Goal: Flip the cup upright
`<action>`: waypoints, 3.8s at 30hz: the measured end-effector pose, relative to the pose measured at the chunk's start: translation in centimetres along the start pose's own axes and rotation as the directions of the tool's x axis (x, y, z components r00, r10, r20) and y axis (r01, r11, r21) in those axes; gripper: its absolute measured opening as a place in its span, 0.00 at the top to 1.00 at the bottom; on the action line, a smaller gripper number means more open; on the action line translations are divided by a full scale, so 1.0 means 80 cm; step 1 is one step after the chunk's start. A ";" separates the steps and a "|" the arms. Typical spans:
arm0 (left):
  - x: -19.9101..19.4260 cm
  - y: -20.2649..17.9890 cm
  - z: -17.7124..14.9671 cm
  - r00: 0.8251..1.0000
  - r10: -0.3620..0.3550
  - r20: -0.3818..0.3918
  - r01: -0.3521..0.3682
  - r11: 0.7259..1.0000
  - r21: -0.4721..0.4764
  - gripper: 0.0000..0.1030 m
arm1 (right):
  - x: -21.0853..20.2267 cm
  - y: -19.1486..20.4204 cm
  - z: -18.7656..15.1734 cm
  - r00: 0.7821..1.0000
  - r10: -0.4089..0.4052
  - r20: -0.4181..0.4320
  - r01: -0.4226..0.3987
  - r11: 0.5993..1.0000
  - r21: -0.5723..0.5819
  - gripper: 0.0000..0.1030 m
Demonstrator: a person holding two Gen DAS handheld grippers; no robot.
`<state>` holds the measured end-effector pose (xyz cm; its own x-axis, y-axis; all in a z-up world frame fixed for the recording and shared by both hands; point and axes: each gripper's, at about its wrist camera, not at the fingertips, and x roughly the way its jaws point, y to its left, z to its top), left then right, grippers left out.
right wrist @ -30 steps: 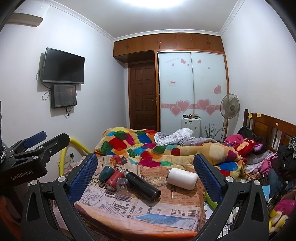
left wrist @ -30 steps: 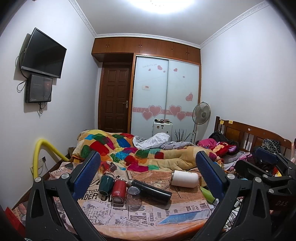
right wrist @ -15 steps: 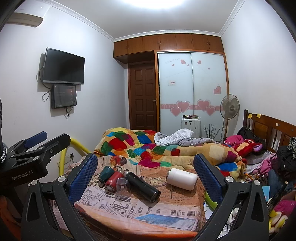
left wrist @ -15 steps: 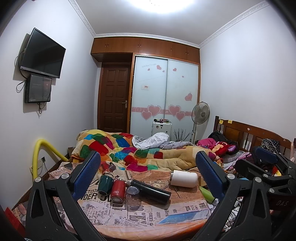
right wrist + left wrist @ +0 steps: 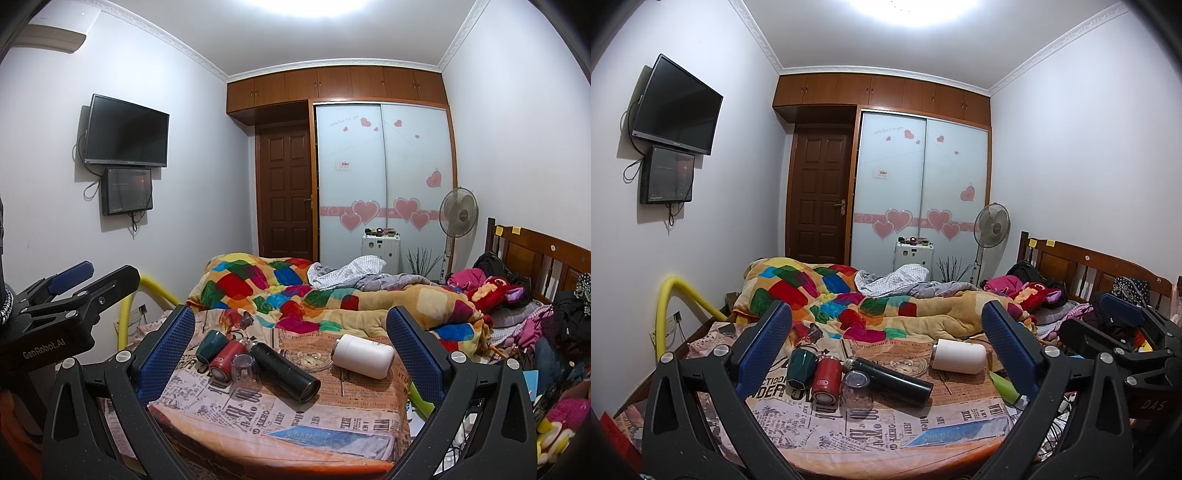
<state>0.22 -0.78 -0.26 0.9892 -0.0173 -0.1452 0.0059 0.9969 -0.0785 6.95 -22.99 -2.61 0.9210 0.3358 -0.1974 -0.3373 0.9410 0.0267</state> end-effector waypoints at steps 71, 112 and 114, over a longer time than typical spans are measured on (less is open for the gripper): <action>0.236 0.120 -0.164 0.858 0.132 -0.497 -0.203 0.975 -0.091 0.00 | 0.414 0.014 -0.139 0.606 0.098 -0.790 -0.406 0.891 -0.201 0.40; 0.189 0.174 -0.206 0.776 0.187 -0.602 -0.333 0.933 -0.139 0.00 | 0.352 0.133 -0.245 0.500 0.227 -0.836 -0.678 0.704 -0.214 0.40; 0.194 0.176 -0.215 0.764 0.171 -0.622 -0.332 0.931 -0.151 0.00 | 0.357 0.134 -0.249 0.506 0.220 -0.834 -0.681 0.695 -0.230 0.40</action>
<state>13.14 11.69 -20.62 0.6656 0.1095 -0.7382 -0.3449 0.9223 -0.1742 25.78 -4.14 -27.46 0.2293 0.3417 -0.9114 -0.9065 0.4161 -0.0721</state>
